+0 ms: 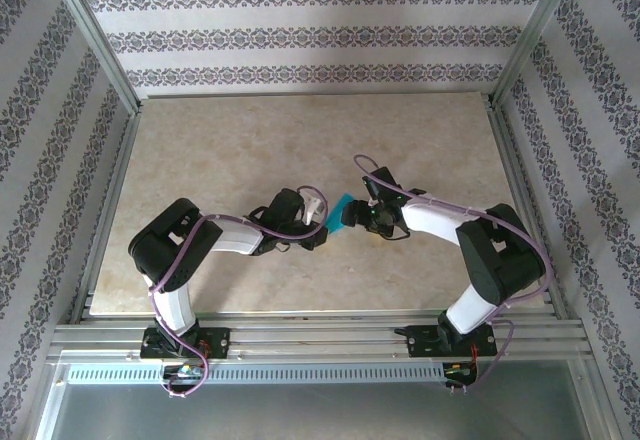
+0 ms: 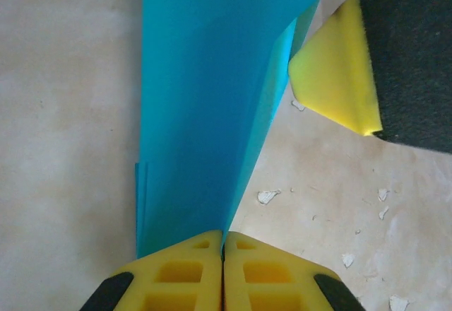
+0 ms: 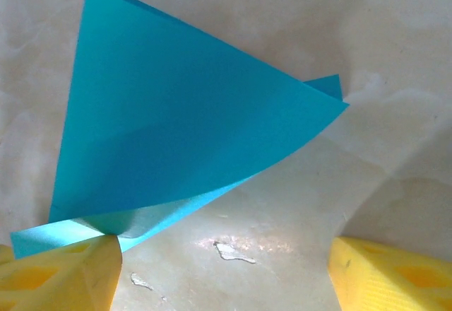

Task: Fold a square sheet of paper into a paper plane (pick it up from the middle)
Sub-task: Fold the wing for the fifth time at the center of the table.

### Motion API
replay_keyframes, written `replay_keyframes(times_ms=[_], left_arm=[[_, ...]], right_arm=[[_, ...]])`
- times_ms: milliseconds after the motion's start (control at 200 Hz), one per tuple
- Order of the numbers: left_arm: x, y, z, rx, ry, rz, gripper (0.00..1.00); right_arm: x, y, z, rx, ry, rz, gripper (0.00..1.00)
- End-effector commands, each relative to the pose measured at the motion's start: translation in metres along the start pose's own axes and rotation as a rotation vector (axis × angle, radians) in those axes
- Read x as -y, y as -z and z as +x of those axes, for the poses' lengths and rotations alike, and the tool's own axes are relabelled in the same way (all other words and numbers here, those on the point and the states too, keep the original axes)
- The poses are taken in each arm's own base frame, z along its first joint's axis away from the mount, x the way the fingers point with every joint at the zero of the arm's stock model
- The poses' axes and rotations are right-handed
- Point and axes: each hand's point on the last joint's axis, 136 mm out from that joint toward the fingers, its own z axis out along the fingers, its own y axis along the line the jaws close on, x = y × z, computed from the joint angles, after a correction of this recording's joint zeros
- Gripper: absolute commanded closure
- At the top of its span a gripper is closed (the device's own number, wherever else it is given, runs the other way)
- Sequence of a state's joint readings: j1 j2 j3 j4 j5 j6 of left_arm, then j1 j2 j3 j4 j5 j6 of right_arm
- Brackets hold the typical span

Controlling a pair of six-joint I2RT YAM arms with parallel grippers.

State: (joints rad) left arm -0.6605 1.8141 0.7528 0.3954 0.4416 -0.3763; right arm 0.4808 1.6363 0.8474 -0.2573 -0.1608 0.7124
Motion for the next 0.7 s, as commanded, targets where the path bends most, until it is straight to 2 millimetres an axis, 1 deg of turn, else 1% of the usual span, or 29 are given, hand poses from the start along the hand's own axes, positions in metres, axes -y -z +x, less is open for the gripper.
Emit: replay_keyframes(times_ms=[0,140,305,495,540,625,695], left_arm=[[-0.005,0.0,-0.003,-0.001,0.041,-0.002,0.9],[-0.005,-0.001,-0.002,-0.007,0.047,0.001,0.89],[-0.007,-0.002,-0.002,-0.01,0.053,-0.001,0.88],[-0.006,-0.002,-0.002,-0.014,0.058,0.003,0.86],[-0.006,-0.002,-0.003,-0.013,0.055,0.002,0.86],[-0.008,-0.002,-0.001,-0.021,0.06,-0.006,0.87],[-0.009,-0.003,-0.001,-0.023,0.063,-0.01,0.9]], right_arm=[[0.012,-0.011,0.006,-0.031,-0.02,0.082,0.21],[0.014,-0.019,0.008,-0.059,-0.028,0.114,0.2],[0.008,-0.027,0.01,-0.081,-0.037,0.09,0.18],[0.02,-0.035,0.015,-0.116,-0.072,0.152,0.17],[0.02,-0.036,0.017,-0.125,-0.078,0.154,0.17],[0.01,-0.036,0.016,-0.122,-0.071,0.097,0.17],[0.002,-0.033,0.012,-0.096,-0.057,0.037,0.18]])
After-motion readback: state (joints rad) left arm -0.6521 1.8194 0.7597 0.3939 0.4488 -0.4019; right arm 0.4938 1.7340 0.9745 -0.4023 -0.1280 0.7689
